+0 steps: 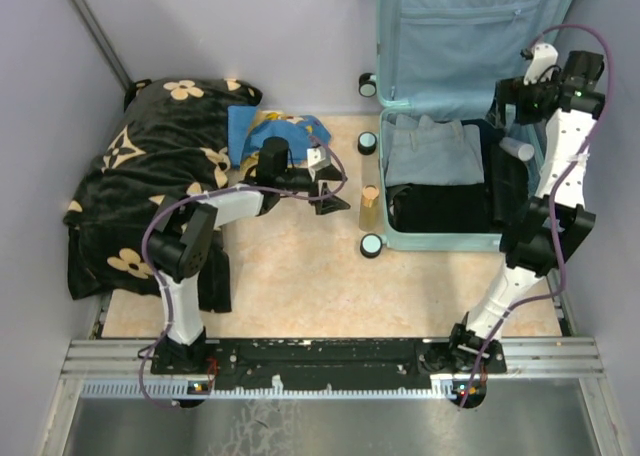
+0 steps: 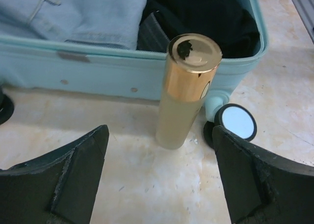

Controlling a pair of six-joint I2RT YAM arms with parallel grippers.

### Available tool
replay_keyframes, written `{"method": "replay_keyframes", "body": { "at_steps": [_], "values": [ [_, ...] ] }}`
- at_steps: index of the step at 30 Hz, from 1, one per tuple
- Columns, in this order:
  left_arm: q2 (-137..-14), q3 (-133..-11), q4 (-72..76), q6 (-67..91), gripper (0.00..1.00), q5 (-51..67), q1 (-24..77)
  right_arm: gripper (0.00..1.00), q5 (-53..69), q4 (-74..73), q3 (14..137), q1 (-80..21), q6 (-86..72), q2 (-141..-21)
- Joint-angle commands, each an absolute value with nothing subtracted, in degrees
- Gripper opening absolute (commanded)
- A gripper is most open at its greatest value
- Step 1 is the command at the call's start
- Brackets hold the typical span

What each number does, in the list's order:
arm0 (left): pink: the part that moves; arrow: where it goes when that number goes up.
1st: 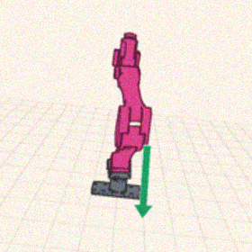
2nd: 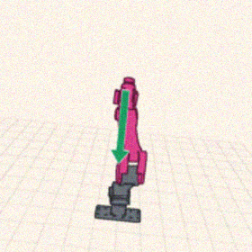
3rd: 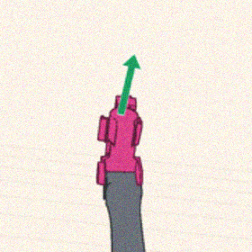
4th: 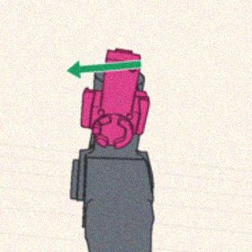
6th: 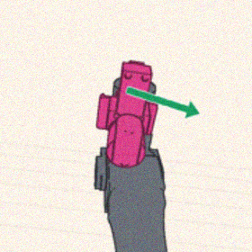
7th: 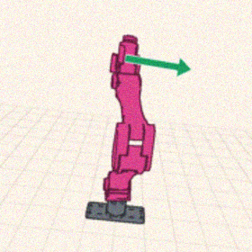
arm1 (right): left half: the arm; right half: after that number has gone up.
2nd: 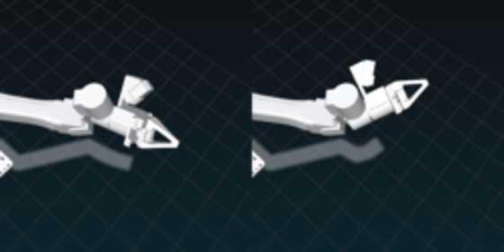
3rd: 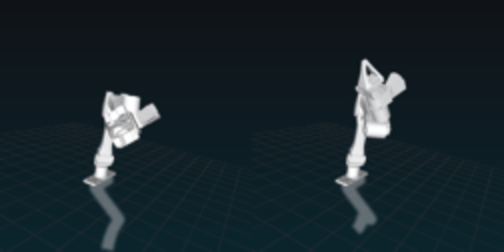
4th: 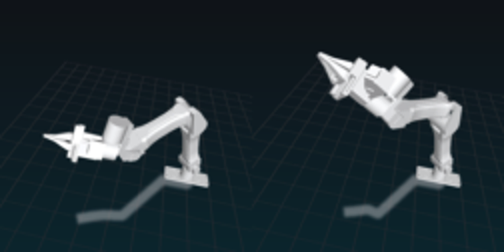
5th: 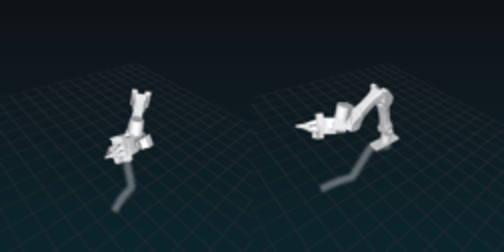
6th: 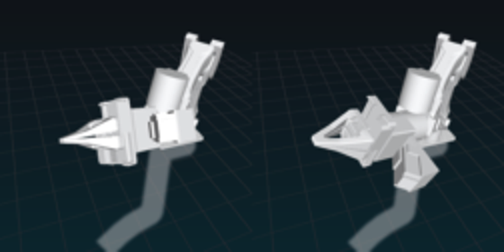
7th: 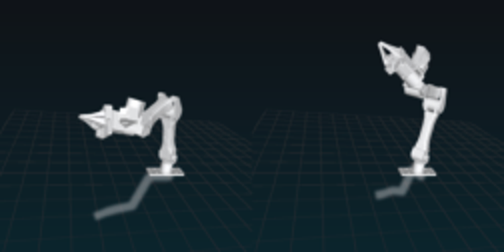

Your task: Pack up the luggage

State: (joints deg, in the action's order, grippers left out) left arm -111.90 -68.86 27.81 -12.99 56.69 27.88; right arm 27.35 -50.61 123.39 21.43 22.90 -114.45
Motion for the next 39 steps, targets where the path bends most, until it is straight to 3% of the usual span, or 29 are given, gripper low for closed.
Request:
{"method": "replay_keyframes", "body": {
  "at_steps": [1,10,15,20,27,39],
  "values": [
    [-115.45,-72.06,35.26,-15.17,0.91,59.15,30.49,0.99,41.35,-45.97,117.24,21.54,22.02,-104.81],
    [-119.99,-72.51,42.79,-10.51,0.83,58.62,34.32,0.99,50.64,-41.60,100.70,21.41,19.50,-95.45],
    [-121.76,-73.37,44.79,-6.21,0.73,56.18,36.11,0.99,52.99,-35.41,89.18,20.54,18.44,-89.14],
    [-123.38,-75.81,46.37,-0.68,0.56,55.07,37.09,0.99,54.26,-28.01,80.82,19.08,13.88,-85.28],
    [-118.88,-74.71,45.92,0.26,0.29,55.22,36.47,0.99,54.97,-26.80,79.44,17.50,13.93,-84.52],
    [-109.05,-77.24,50.10,16.85,0.22,56.39,30.53,0.99,57.16,-20.08,76.11,7.70,13.58,-82.08]
  ]
}}
